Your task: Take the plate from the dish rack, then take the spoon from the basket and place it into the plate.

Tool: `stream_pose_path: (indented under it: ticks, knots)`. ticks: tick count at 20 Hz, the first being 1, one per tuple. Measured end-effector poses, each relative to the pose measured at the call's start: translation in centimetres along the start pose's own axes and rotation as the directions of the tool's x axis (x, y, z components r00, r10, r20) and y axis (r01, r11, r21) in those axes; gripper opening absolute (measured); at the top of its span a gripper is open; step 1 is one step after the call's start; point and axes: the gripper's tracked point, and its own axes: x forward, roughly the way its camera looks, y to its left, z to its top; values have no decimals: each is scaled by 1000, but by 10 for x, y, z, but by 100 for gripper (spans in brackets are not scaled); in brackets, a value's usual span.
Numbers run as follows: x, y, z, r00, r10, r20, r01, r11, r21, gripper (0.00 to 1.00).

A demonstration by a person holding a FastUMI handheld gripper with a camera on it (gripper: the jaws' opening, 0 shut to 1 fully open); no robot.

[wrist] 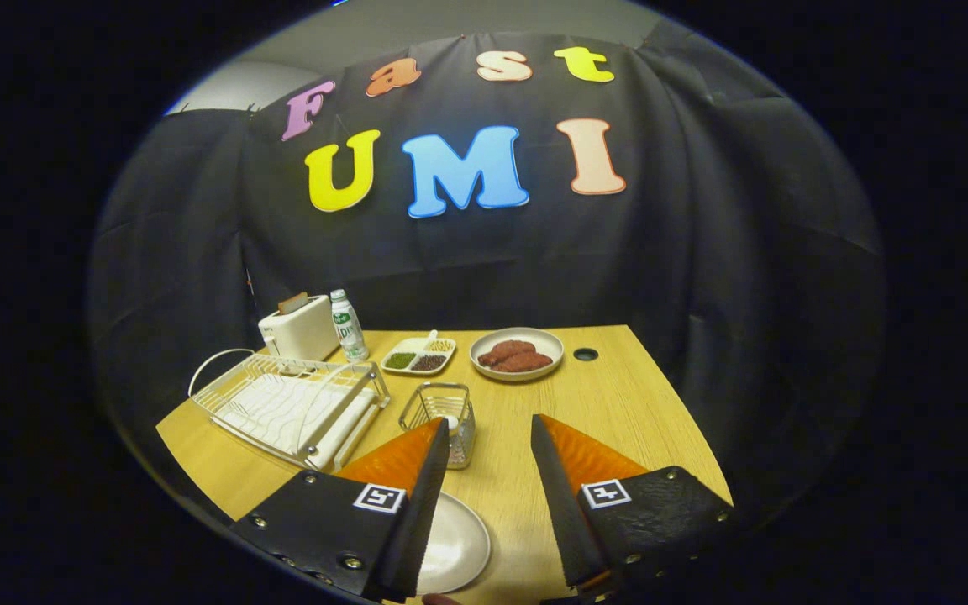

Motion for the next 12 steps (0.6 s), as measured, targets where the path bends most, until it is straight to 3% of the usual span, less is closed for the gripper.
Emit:
stream_pose_path:
  ticks: [4, 10, 12]
  knots:
    - [21, 13, 16, 991, 21, 133, -19, 1000, -22, 62]
    - [69, 28, -18, 989, 37, 143, -32, 999, -40, 65]
    - [86, 28, -24, 986, 30, 165, -24, 999, -37, 74]
